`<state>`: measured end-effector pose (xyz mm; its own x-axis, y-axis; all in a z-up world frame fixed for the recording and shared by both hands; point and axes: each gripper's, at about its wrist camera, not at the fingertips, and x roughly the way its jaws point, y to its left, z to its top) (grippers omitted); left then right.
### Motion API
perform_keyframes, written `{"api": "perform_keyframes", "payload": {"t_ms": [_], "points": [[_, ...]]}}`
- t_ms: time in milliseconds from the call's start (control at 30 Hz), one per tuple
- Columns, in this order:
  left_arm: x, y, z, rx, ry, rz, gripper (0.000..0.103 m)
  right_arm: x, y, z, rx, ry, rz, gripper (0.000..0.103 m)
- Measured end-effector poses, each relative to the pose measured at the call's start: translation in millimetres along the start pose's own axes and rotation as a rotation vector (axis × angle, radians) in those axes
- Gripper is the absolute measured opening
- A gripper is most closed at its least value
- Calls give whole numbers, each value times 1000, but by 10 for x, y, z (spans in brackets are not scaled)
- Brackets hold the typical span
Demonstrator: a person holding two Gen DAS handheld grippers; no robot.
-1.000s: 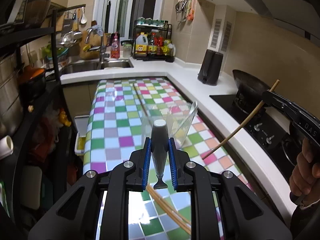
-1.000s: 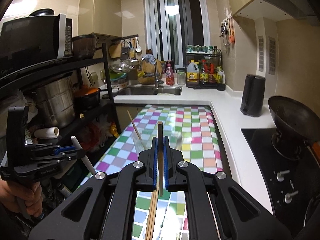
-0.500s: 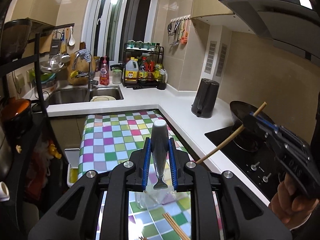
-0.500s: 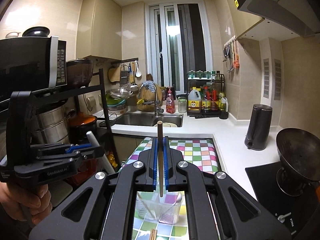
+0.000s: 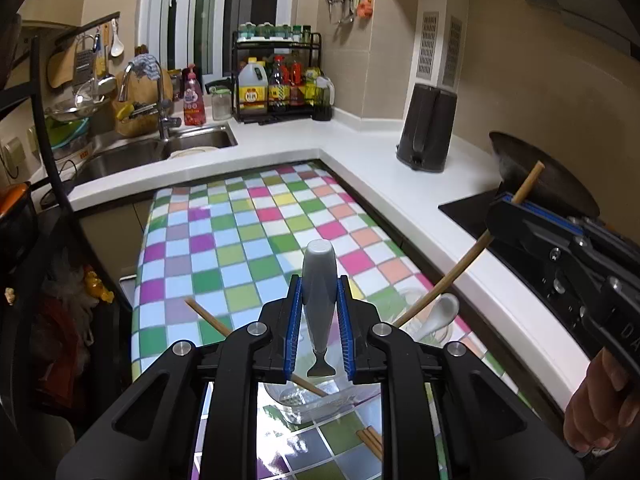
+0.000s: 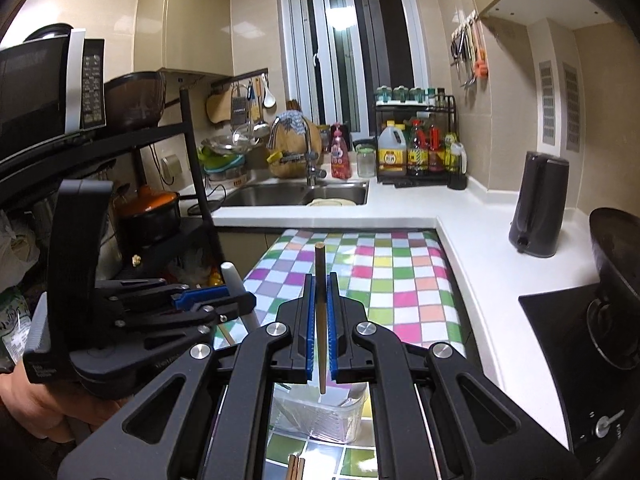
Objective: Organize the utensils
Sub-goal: 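Open the left tool releasing the fork while the right tool releases the chopstick into the holder, then lower the left tool onto a bamboo chopstick and close while the right tool grasps another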
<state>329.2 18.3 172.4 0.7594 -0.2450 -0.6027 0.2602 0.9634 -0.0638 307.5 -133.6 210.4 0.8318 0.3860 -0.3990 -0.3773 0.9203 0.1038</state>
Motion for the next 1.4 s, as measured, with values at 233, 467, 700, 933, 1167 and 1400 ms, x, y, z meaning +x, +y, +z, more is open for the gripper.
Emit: {"api": "perform_keyframes", "payload": {"t_ms": [233, 467, 700, 933, 1167, 1400], "points": [[153, 11, -165, 16, 19, -2, 18, 188, -1, -221, -2, 46, 13, 5], [19, -4, -141, 15, 2, 13, 35, 172, -47, -285, 29, 74, -3, 13], [-561, -58, -58, -13, -85, 32, 41, -238, 1, -170, 21, 26, -53, 34], [-1277, -238, -475, -75, -174, 49, 41, -954, 126, -300, 28, -65, -72, 34], [-1565, -469, -1376, -109, -169, 87, 41, -1432, 299, -1032, 76, -68, -59, 34], [-1500, -536, -2139, -145, -121, 135, 41, -1442, 316, -1816, 137, -6, -65, 34]]}}
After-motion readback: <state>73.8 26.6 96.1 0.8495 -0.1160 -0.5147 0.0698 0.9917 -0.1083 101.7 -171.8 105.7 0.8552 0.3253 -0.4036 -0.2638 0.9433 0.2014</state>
